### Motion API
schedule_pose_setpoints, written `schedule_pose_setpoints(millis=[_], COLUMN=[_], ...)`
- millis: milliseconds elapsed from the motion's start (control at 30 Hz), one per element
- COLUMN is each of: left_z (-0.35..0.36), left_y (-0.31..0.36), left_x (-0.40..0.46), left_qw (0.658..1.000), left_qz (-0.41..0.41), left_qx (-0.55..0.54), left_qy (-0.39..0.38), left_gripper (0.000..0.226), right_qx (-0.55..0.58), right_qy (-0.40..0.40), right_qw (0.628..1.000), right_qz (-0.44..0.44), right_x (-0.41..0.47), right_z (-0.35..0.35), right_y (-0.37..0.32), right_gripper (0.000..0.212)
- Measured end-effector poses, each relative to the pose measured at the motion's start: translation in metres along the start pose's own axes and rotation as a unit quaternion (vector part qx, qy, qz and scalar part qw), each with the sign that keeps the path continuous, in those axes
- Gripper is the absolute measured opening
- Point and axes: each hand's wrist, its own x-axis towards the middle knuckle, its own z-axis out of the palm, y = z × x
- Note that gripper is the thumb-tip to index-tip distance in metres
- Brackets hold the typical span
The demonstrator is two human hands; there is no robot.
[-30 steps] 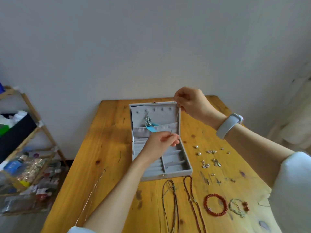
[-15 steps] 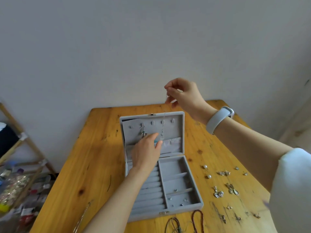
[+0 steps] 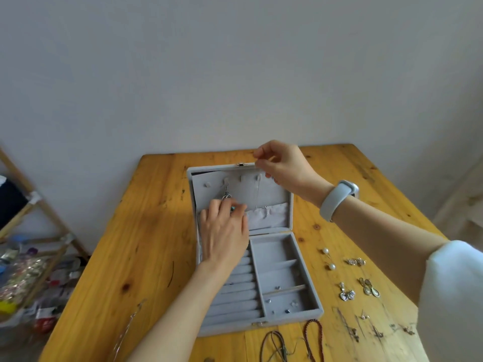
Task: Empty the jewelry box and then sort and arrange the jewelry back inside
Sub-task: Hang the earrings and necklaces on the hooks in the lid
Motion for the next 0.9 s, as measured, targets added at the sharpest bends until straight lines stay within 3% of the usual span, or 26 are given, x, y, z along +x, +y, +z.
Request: schedule_pose_setpoints(millis=[67, 200, 333, 533, 633, 733, 900], left_z=[-0.004, -0.016, -0.019, -0.008, 0.000, -0.001, -0.013], left_y=[0.000, 0.010, 0.020, 0.019, 0.016, 0.015, 0.013], left_x=[0.008, 0.027, 0.036, 0.017, 0.009, 0.006, 0.017], left_qw=[0.995, 0.976, 0.976, 0.991, 0.996, 0.998, 0.982], left_qz=[-0.020, -0.090, -0.109, -0.045, -0.015, 0.009, -0.089], left_qx=[-0.094, -0.200, -0.188, -0.017, 0.020, 0.008, -0.165], left_qy=[0.022, 0.021, 0.018, -0.123, -0.081, -0.054, 0.025], left_gripper=[0.028, 0.020, 0.017, 0.030, 0.014, 0.014, 0.010], right_qx=[-0.004, 0.039, 0.115, 0.114, 0.095, 0.052, -0.045], right_qy=[0.004, 0.027, 0.032, 0.021, 0.012, 0.021, 0.006], right_qw=[1.000, 0.998, 0.992, 0.993, 0.995, 0.998, 0.998], right_qz=[-0.008, -0.031, -0.052, -0.040, -0.030, -0.028, -0.048], right_x=[0.000, 0.005, 0.012, 0.011, 0.006, 0.007, 0.002], right_z=[0.003, -0.003, -0.014, -0.012, -0.007, -0.003, 0.002], right_y=[0.003, -0.011, -0.032, -0.029, -0.018, -0.008, 0.007], right_gripper=[0.016, 0.020, 0.025, 0.026, 0.025, 0.022, 0.014])
